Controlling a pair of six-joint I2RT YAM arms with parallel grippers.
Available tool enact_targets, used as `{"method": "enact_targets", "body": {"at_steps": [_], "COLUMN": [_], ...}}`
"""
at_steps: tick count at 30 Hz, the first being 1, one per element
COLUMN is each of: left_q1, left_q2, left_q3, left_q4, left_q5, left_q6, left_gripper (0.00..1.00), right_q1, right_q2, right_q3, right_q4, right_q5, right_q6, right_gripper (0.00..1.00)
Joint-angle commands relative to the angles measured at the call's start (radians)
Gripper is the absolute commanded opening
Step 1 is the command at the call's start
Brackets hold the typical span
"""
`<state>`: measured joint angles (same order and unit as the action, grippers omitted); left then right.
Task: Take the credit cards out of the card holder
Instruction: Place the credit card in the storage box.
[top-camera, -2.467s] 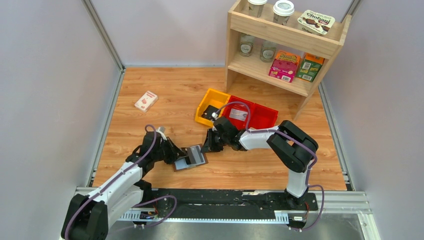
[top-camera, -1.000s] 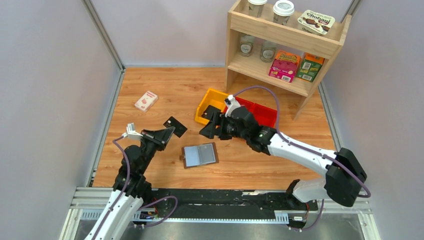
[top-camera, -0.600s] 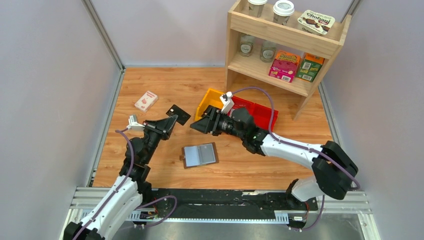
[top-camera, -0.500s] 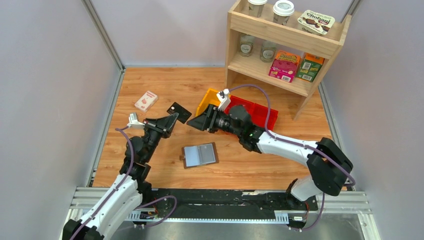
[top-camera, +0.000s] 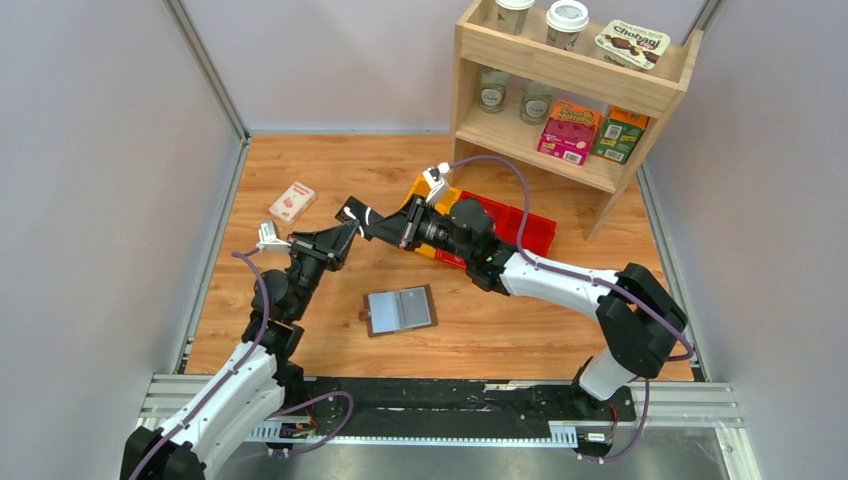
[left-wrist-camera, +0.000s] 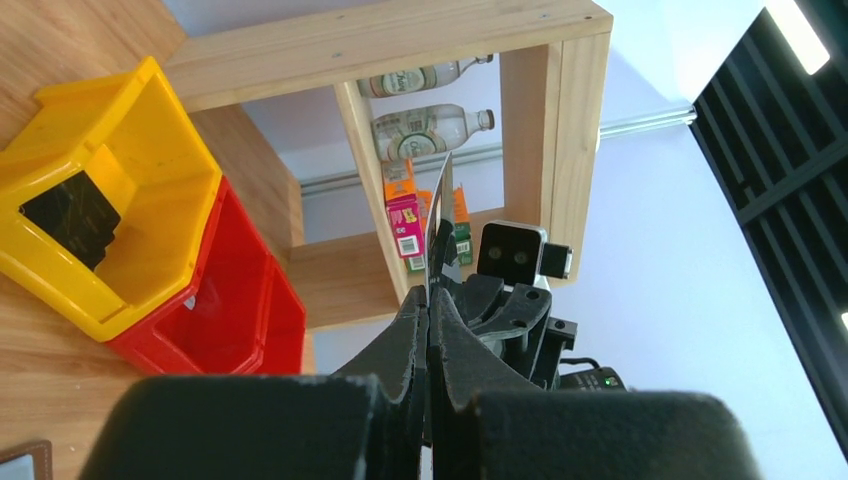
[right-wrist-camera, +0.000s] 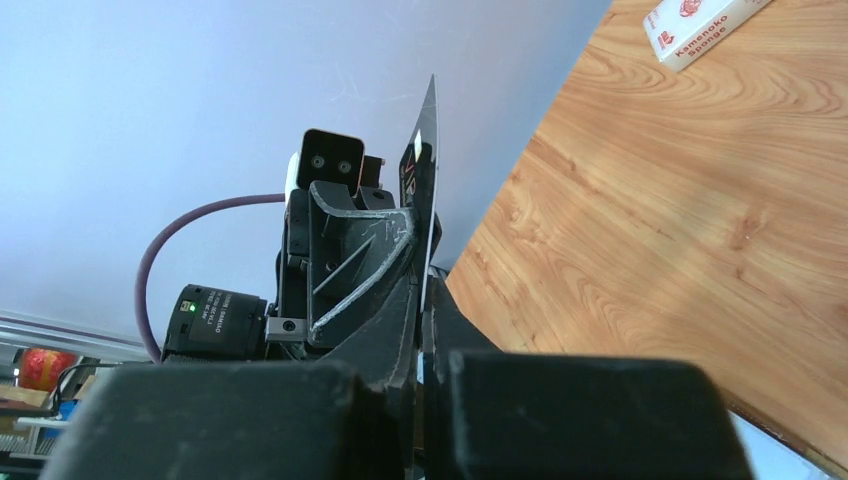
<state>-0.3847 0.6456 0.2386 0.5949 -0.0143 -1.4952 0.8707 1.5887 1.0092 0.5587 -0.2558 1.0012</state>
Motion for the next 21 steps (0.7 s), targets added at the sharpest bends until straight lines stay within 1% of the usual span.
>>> {"method": "enact_targets", "body": {"at_steps": [1,2,3,4,5,6,7,8,9,10,11,12,13,14,15,16,17,18,19,21], "left_q1": [-0.003,-0.003,-0.003,-0.003,-0.002,-0.003,-0.003,-0.003,-0.002,0.0,-0.002,0.0,-0.002,0.0,-0.002,-0.002,-0.002,-0.002,-0.002,0.0], "left_q2": [-0.012,-0.017,-0.027,-0.034,-0.055,-0.066,-0.095,-0.112,-0.139,-0.153,-0.17,-0.182,-0.182,-0.179,-0.173,-0.155,-0.146,-0.118,-0.107,-0.08], "left_q3": [0.024,0.022,0.016,0.018,0.022,0.031,0.048,0.06,0.089,0.106,0.146,0.165,0.209,0.261,0.286,0.336,0.361,0.414,0.439,0.482], "left_q4": [0.025,0.016,-0.01,-0.027,-0.082,-0.186,-0.234,-0.336,-0.407,-0.523,-0.59,-0.707,-0.754,-0.853,-0.897,-0.982,-1.032,-1.108,-1.15,-1.233], "left_q5": [0.001,-0.003,-0.004,-0.003,0.004,0.008,0.008,0.008,-0.004,-0.012,-0.03,-0.038,-0.053,-0.061,-0.079,-0.088,-0.116,-0.134,-0.166,-0.196], "left_q6": [-0.005,-0.004,0.004,0.047,0.079,0.125,0.162,0.252,0.291,0.379,0.424,0.526,0.573,0.67,0.763,0.801,0.873,0.9,0.952,1.009], "left_gripper": [0.01,0.04,0.11,0.18,0.3,0.36,0.5,0.58,0.64,0.71,0.73,0.75,0.77,0.79,0.8,0.82,0.82,0.82,0.82,0.82], "right_q1": [-0.018,-0.024,-0.033,-0.042,-0.055,-0.068,-0.085,-0.101,-0.119,-0.136,-0.153,-0.17,-0.18,-0.19,-0.196,-0.203,-0.211,-0.219,-0.226,-0.243], "right_q2": [-0.009,-0.013,-0.025,-0.039,-0.05,-0.064,-0.076,-0.087,-0.098,-0.107,-0.111,-0.11,-0.105,-0.09,-0.075,-0.053,-0.036,-0.027,-0.012,0.022], "right_q3": [0.011,0.005,0.0,-0.003,-0.004,0.0,0.003,0.011,0.022,0.031,0.048,0.067,0.092,0.12,0.155,0.184,0.201,0.21,0.218,0.242], "right_q4": [0.041,0.027,0.001,-0.041,-0.09,-0.144,-0.189,-0.244,-0.303,-0.375,-0.451,-0.52,-0.614,-0.684,-0.765,-0.854,-0.885,-0.904,-0.91,-0.918], "right_q5": [-0.011,-0.016,-0.022,-0.022,-0.022,-0.023,-0.031,-0.039,-0.036,-0.024,-0.013,-0.002,0.027,0.053,0.103,0.14,0.157,0.168,0.177,0.178], "right_q6": [-0.038,-0.056,-0.076,-0.1,-0.131,-0.156,-0.182,-0.208,-0.235,-0.259,-0.292,-0.33,-0.363,-0.406,-0.459,-0.485,-0.51,-0.529,-0.538,-0.547], "right_gripper": [0.0,0.0,0.0,0.0,0.0,0.0,0.0,0.0,0.0,0.0,0.0,0.0,0.0,0.0,0.0,0.0,0.0,0.0,0.0,0.0]}}
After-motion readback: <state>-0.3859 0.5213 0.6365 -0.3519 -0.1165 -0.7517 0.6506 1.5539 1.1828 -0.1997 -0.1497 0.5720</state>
